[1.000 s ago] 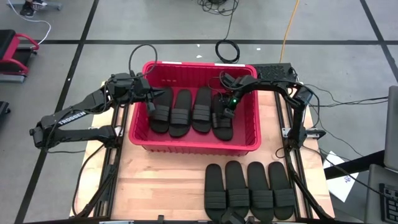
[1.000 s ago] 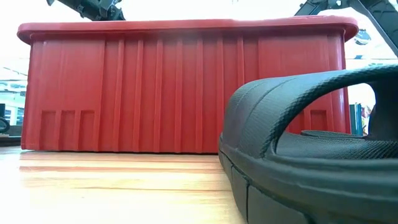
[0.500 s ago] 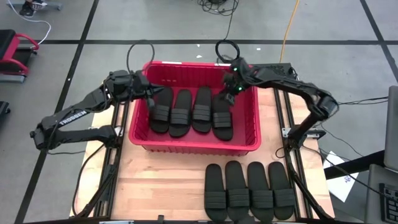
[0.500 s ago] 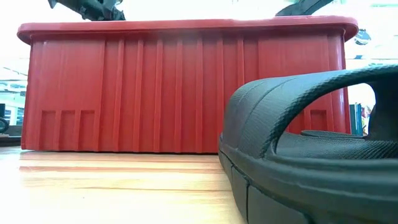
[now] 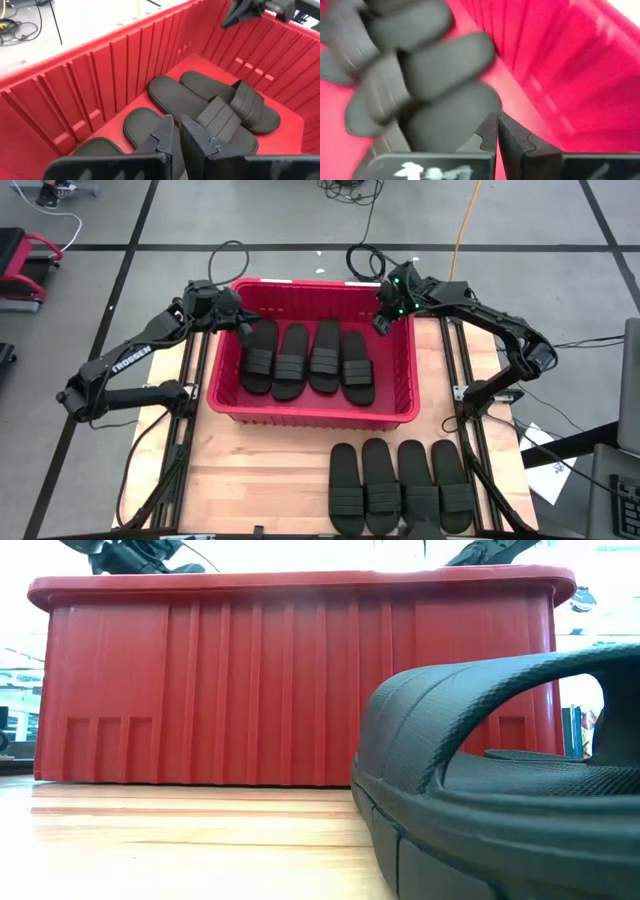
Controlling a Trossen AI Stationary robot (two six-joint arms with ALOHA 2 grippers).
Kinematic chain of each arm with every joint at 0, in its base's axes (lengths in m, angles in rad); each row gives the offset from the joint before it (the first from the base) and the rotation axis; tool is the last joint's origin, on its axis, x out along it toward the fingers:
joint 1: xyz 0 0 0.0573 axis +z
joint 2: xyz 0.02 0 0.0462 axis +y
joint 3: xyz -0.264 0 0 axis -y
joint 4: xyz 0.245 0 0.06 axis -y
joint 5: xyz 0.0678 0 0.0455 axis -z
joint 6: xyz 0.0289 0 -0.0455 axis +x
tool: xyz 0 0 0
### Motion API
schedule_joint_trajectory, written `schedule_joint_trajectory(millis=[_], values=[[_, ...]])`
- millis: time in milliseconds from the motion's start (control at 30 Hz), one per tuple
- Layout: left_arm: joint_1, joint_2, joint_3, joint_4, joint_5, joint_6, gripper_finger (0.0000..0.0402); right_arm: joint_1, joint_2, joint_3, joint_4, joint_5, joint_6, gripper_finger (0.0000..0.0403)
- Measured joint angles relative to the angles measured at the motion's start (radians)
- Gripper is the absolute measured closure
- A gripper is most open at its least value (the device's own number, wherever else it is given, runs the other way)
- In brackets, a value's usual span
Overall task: Pick and place slides into bin
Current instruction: Put the black slide into the red bin
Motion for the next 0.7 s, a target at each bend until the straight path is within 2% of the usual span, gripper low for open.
schedule_joint_trajectory(millis=[133,300,433,700], values=[[-0.001,-0.014,0.0,0.008,0.0,0.003,0.0376,-0.007,0.0,0.0,-0.038,0.127,0.001,0.0402],[0.0,-0.021,0.0,0.041,0.0,0.008,0.0376,-0.031,-0.001,0.0,-0.03,0.161,0.023,0.0402],[0.0,-0.021,0.0,0.047,0.0,-0.001,0.0376,-0.038,0.0,0.0,-0.002,0.261,0.024,0.0403],[0.0,-0.02,0.0,0.047,0.003,-0.018,0.0376,-0.112,0.005,0.001,0.055,0.25,0.015,0.0403]])
